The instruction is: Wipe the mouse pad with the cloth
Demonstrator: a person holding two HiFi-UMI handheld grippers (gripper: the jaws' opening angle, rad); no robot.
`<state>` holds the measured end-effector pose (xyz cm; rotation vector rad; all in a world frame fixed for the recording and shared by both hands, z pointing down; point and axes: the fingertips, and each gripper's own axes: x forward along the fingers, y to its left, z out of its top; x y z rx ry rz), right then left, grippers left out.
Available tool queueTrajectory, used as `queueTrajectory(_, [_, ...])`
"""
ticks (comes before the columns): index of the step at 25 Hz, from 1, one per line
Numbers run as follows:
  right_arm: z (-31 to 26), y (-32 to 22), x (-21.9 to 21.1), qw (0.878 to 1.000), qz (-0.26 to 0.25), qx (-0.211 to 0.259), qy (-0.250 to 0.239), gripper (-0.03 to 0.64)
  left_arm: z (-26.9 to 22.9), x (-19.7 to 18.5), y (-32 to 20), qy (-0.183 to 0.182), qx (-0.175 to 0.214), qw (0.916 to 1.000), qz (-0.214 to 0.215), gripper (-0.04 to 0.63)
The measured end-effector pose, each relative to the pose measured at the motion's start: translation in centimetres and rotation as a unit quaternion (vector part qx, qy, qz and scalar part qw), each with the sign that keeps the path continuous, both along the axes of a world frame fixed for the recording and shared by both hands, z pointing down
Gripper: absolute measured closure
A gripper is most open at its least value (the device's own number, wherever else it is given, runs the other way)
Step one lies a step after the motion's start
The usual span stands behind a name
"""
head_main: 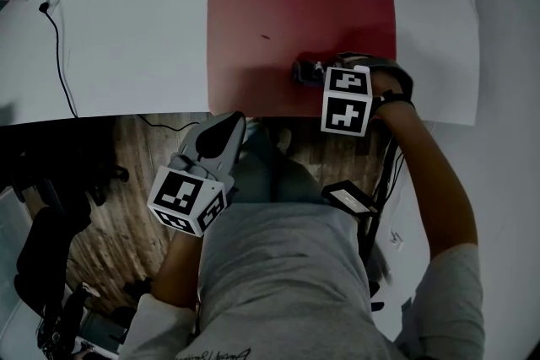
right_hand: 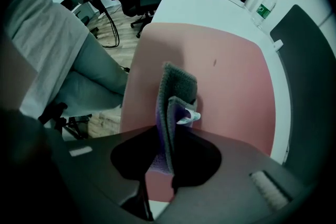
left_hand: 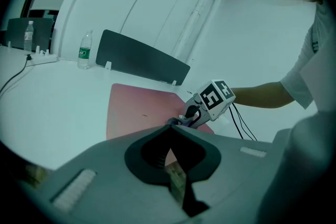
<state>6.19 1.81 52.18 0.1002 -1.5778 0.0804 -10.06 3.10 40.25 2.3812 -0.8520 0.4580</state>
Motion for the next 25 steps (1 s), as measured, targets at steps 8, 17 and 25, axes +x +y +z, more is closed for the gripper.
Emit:
queueTrajectory(8, [0.0, 4.0, -0.8, 0.999, 0.001, -0.037, -0.006, 0.527, -0.3, -0.8, 2.3, -0.001, 0.009, 0.9999, -0.009, 0.576])
queueTrajectory(17, [0.1, 7.7, -1.5, 0.997, -0.003, -0.076, -0.007, 0.526, -0.5, -1.0, 3.9, -0.001, 0.015, 0.9998, -0.015, 0.576])
queueTrajectory(25, [0.2, 8.8, -1.3, 0.997, -0.001, -0.083, -0.005, 0.526, -1.4, -1.2, 5.2, -0.012, 0.029, 0.9994, -0.017, 0.575])
